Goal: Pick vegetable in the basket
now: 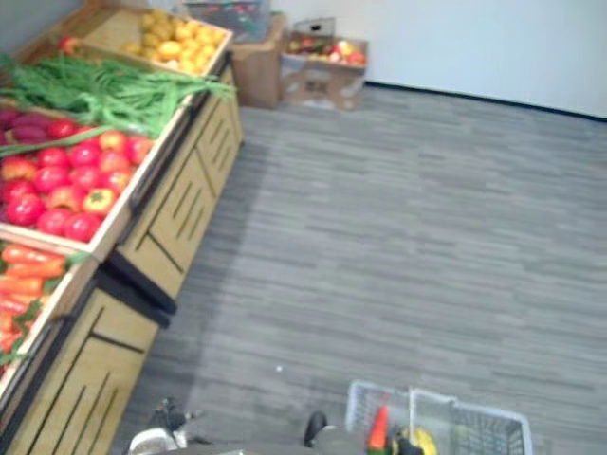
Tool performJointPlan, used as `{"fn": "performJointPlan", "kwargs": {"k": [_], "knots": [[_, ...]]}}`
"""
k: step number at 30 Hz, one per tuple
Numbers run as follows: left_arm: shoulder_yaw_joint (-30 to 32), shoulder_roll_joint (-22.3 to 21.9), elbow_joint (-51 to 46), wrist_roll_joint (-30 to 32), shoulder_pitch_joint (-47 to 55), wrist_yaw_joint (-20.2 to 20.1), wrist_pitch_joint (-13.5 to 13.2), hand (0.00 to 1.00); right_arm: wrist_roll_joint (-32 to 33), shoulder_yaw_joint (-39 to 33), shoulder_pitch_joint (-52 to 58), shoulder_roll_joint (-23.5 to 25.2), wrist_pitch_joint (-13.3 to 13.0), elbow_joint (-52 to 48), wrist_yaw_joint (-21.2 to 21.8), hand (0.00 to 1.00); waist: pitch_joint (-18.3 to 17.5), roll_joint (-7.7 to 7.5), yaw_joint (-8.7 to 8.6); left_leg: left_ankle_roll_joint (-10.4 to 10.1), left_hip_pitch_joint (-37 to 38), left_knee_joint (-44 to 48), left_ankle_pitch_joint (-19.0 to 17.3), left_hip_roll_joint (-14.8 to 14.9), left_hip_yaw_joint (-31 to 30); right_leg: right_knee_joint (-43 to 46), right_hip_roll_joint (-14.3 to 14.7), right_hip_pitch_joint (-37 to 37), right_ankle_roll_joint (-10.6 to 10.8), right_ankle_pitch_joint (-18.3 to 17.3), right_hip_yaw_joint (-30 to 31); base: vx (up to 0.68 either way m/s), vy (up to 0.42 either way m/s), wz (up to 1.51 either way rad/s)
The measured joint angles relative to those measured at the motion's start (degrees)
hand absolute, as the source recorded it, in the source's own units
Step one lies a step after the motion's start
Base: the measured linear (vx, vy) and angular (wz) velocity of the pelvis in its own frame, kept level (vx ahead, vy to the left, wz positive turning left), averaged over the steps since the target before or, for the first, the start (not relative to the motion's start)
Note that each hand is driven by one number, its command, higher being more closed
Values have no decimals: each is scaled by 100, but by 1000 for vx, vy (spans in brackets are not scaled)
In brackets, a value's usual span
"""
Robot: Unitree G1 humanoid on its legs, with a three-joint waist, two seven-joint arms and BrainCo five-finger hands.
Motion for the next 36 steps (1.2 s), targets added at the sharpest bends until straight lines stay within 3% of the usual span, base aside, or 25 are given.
{"fn": "performJointPlan", "kwargs": {"k": [1, 2, 4, 6, 8, 11, 13, 20, 21, 23, 24, 26, 28, 31, 33, 36], "knots": [[4, -46, 1, -89, -7, -1, -22, 0, 0, 0, -60, -75, -2, 17, 7, 100, 17, 35, 35, -122, -47, -72, -297, -312, -687, 1, -85, 10, 3, 23, 155, -53, 99, -105], [-1, -137, -1, -253, -11, 0, -44, 0, -10, -4, -154, -208, 1, 44, -12, 100, 81, 152, 118, -121, -68, -253, -697, -871, -1689, -33, -148, 50, 24, 70, 468, -48, 158, -95], [-76, -169, 12, -414, 34, -4, -52, 0, -101, 62, -219, -331, -4, 55, -11, 100, 110, 290, 122, -80, -56, -782, -794, -1330, -2160, -99, -132, 89, 31, 70, 749, -71, 201, -99], [-74, -197, 11, -496, 63, -12, -69, 0, -160, 67, -197, -353, -6, 16, -10, 100, 148, 440, 139, 15, -34, -1323, -585, -1433, -2404, -95, 65, 94, 103, 75, 950, -66, 181, -70], [22, -154, 16, -497, 73, -49, -77, 0, -174, 36, -47, -190, -23, 15, 47, 100, 83, 273, 107, -12, 30, -1403, -793, -1653, -2437, -405, -70, 215, 277, 225, 975, 29, 148, -21], [281, -182, 8, -501, 72, -84, -140, 0, -181, -25, 72, -37, -9, 26, 101, 100, 94, 160, 124, 1, 55, -1524, -838, -1957, -2572, -479, -270, 196, 433, 365, 1003, 96, 158, -9], [362, -249, 10, -500, 85, -97, -147, 0, -186, -13, 100, -15, -6, 17, 97, 100, 58, 176, 133, 152, 106, -1574, -764, -2042, -2511, -502, -338, 194, 450, 376, 998, 116, 108, -11], [466, -324, 24, -494, 47, -102, -152, 0, -209, 59, 4, 88, 0, 10, 101, 100, -27, 160, 345, 243, 163, -1599, -820, -2023, -2287, -390, -280, -24, 499, 419, 1183, 103, 9, -32], [452, -327, 41, -491, 7, -108, -154, 0, -205, -63, -64, 80, -2, 2, 101, 100, -19, 190, 424, 250, 305, -1676, -824, -1944, -2275, 256, -219, -366, 388, 329, 1197, 52, -9, -68], [339, -310, 100, -487, -8, -142, -152, 0, -198, -177, -160, 100, -9, -58, 102, 100, 12, 183, 424, 291, 486, -1705, -849, -1877, -2281, 1441, -210, -867, 249, 142, 1110, -17, 2, -49], [231, -237, 128, -472, -8, -173, -149, 0, -183, -255, -165, 144, -25, -122, 104, 100, 67, 136, 376, 356, 662, -1714, -941, -1877, -2285, 2361, -296, -1177, 215, 101, 1021, -58, 7, -14], [155, -134, 128, -428, 8, -215, -150, 0, -150, -298, -72, 235, -88, -147, 106, 100, 49, 16, 342, 400, 833, -1796, -1014, -2012, -2316, 3105, -566, -1429, 216, 99, 918, -58, 32, 12], [147, -93, 173, -395, 7, -217, -148, 0, -151, -286, 7, 316, -84, -198, 106, 100, -50, -60, 335, 419, 780, -1801, -1013, -2066, -2409, 3018, -721, -1397, 201, 89, 712, -26, 40, 23], [147, -94, 174, -391, -6, -223, -153, 0, -122, -358, 37, 358, -52, -168, 108, 100, -76, -62, 367, 440, 649, -1917, -866, -2123, -2564, 2414, -720, -1236, 89, -37, 574, 14, 16, 20], [147, -68, 237, -390, -7, -233, -150, 0, -86, -401, 41, 364, -46, -55, 109, 100, -141, -117, 337, 404, 575, -1999, -782, -2158, -2643, 1990, -674, -1075, 159, -134, 608, 31, -46, 19], [254, -100, 242, -390, -10, -226, -151, 0, -82, -504, 78, 366, 10, 75, 111, 100, -198, -82, 327, 308, 478, -2167, -609, -2185, -2759, 1206, -599, -760, 377, -281, 480, 40, -134, 14]]}}
